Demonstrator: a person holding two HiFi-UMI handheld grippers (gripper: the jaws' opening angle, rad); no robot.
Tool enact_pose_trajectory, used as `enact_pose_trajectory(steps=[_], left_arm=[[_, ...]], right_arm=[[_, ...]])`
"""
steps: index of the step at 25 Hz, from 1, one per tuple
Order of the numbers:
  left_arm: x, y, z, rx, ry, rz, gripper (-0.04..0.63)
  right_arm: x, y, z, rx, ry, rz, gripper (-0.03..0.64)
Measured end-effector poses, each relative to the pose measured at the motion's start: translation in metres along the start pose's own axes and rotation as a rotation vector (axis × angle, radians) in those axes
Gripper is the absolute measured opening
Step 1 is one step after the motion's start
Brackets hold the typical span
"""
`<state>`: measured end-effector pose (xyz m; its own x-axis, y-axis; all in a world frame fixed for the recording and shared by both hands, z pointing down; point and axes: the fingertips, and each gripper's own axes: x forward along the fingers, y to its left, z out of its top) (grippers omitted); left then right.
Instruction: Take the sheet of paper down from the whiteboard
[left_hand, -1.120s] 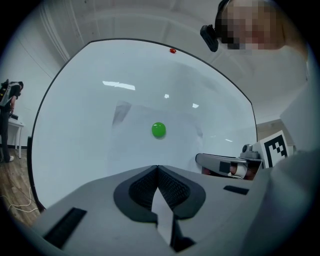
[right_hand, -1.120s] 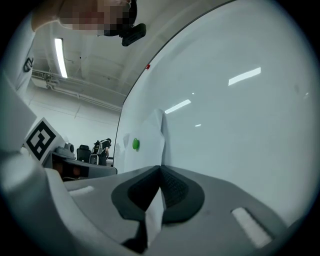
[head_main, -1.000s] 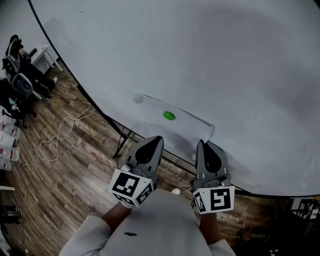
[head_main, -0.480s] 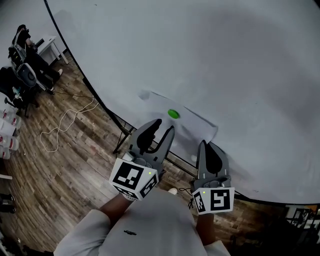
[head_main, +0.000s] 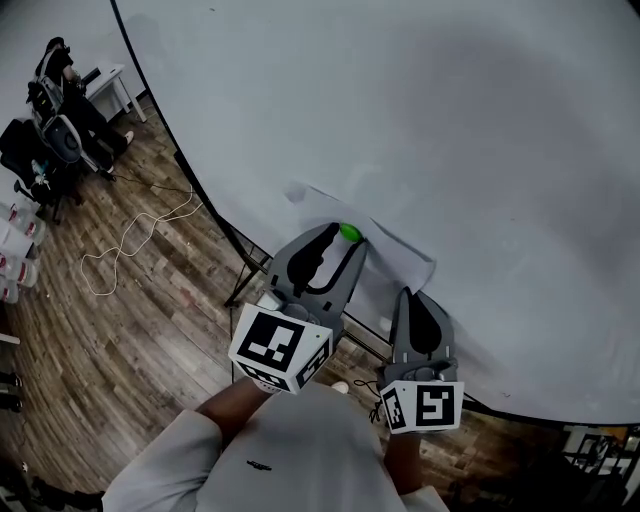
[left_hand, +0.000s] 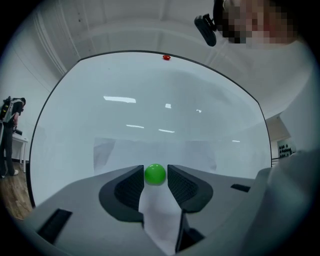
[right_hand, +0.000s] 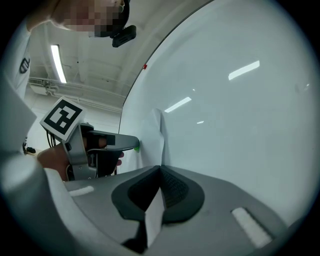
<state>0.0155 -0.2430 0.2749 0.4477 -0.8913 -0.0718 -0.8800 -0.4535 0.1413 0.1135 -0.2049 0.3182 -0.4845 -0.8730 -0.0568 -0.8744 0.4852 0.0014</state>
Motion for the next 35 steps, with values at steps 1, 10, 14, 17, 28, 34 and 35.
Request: enact_pose_trajectory(steps=[1,10,14,17,28,34,35], left_arm=[[0.002,0.000,0.000,0.001,0.002,0.001,0.133],[0.003,0.002,-0.002,-0.018,0.001,0.002,0.133],[0.003,0.002,-0.002,-0.016,0.006,-0.007,0.127],[0.004,0.002,-0.003,-0.018,0.010,-0.015,0.127],[-0.016,0.011,-0.016,-0.060,0.044,-0.041,0.127],[-0.050,0.021,-0.029,-0.082,0.060,-0.049,0.127],[-0.056,0.024,-0.030,-0.084,0.061,-0.050,0.127]], right_arm=[[0.000,0.000,0.000,0.000,0.000,0.001,0.011],[0.000,0.001,0.002,0.000,-0.002,0.001,0.011],[-0.001,0.000,0.001,-0.001,0.000,-0.004,0.011],[0.000,-0.001,0.000,-0.004,0.001,-0.008,0.011],[-0.002,-0.001,0.002,0.010,-0.003,-0.072,0.009],[-0.019,0.018,-0.001,0.016,-0.001,-0.091,0.009],[-0.021,0.021,-0.001,0.020,-0.007,-0.095,0.009]])
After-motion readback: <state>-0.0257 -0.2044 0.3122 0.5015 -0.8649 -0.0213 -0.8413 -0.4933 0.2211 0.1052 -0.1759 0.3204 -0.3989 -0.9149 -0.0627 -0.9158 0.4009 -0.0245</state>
